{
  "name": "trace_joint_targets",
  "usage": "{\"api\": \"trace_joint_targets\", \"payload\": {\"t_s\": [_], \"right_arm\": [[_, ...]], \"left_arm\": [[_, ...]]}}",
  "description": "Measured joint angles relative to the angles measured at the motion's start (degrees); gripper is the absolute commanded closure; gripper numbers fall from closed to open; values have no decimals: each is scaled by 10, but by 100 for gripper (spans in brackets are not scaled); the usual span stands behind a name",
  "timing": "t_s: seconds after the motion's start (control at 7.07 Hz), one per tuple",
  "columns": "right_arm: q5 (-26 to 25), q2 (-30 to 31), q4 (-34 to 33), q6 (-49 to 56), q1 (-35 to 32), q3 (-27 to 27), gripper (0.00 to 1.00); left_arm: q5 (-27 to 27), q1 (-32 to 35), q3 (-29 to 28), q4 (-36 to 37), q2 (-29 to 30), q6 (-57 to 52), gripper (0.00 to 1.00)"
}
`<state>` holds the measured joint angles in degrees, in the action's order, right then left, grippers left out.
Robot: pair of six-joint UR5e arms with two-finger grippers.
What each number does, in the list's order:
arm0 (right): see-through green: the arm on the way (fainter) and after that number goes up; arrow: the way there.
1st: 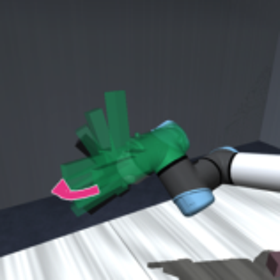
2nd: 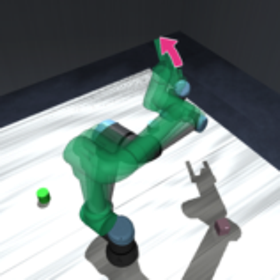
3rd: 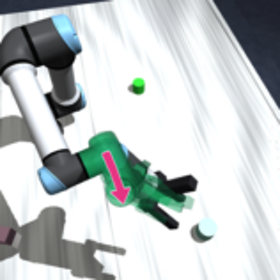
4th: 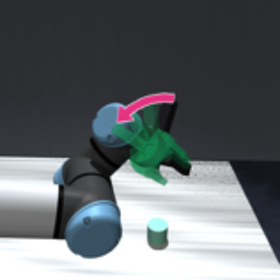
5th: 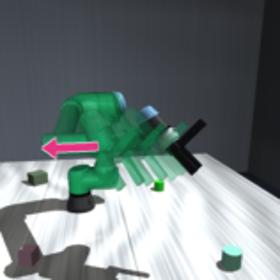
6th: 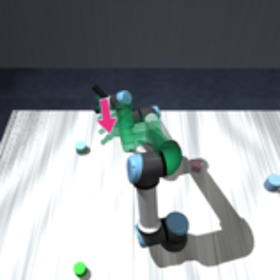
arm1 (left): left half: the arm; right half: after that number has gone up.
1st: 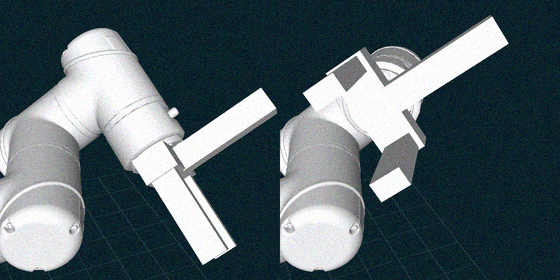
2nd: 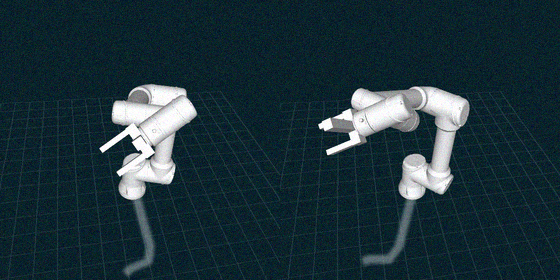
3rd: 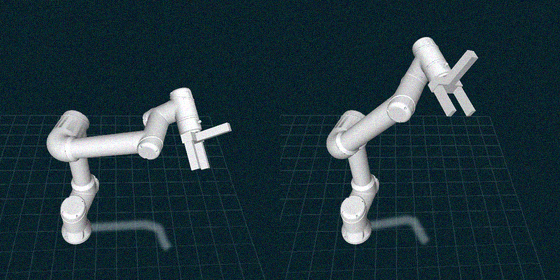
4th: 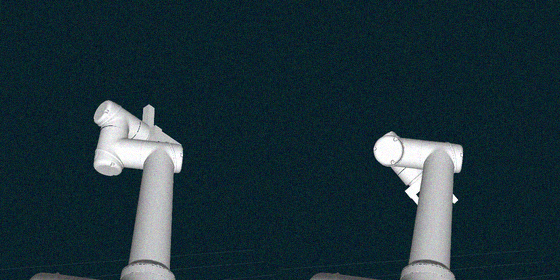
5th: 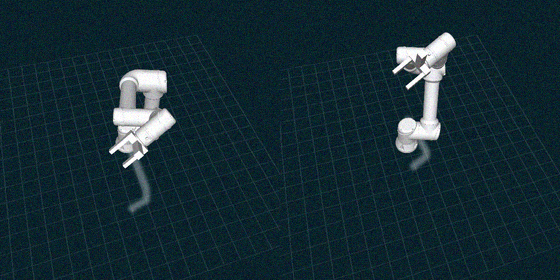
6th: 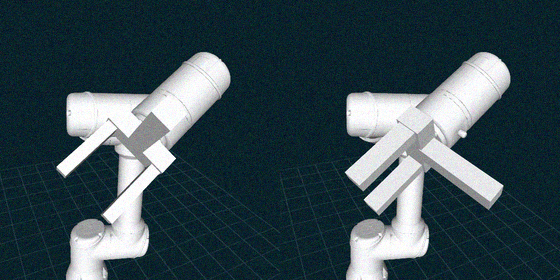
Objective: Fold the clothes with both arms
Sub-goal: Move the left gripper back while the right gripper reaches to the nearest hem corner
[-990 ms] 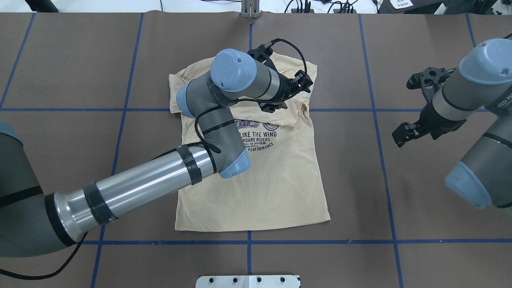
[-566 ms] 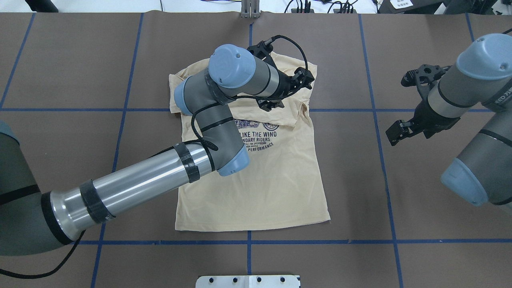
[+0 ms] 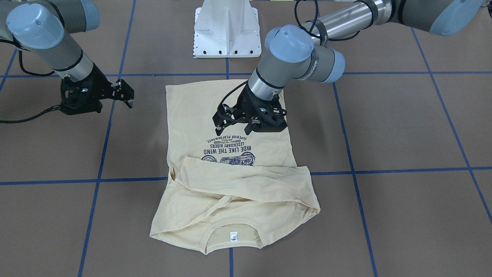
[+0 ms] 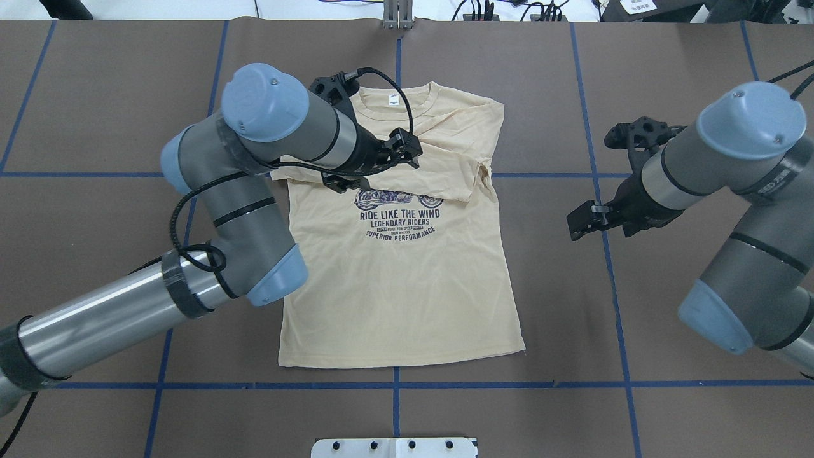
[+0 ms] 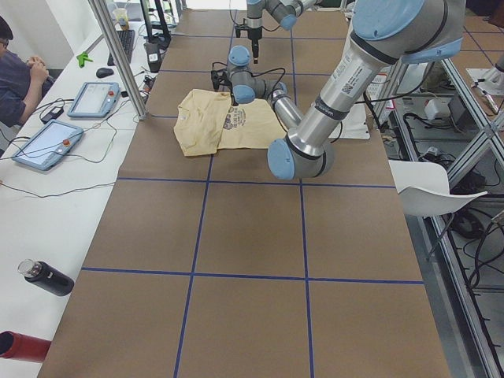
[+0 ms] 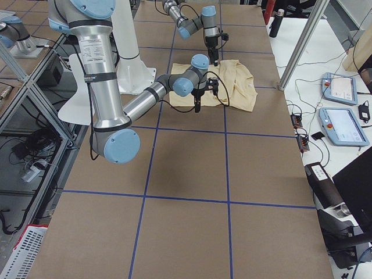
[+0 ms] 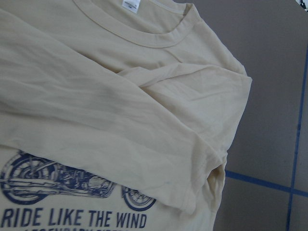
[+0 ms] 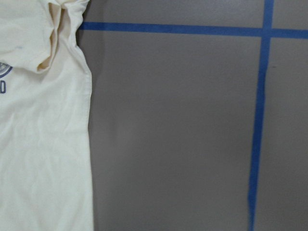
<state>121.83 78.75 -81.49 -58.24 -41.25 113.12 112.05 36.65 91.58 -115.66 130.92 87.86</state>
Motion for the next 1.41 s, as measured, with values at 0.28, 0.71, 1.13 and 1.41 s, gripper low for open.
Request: {"api": "trace_joint_targets", "payload": {"t_s": [0.28,0.71,1.13,1.41], "right_arm": [[-49,0,43,-94,79,0,4],[-106,-15,52,-156,164,-9,8],[-106,-28,50,-159,190,-29,12],[-104,-28,47,-159,192,-39,15]], "left_arm": [[-1,6,105,64,-57,-19,1],[-5,7,179,126,-75,-22,1],[-6,7,198,138,-74,-22,1],[-6,8,200,139,-74,-22,1]]}}
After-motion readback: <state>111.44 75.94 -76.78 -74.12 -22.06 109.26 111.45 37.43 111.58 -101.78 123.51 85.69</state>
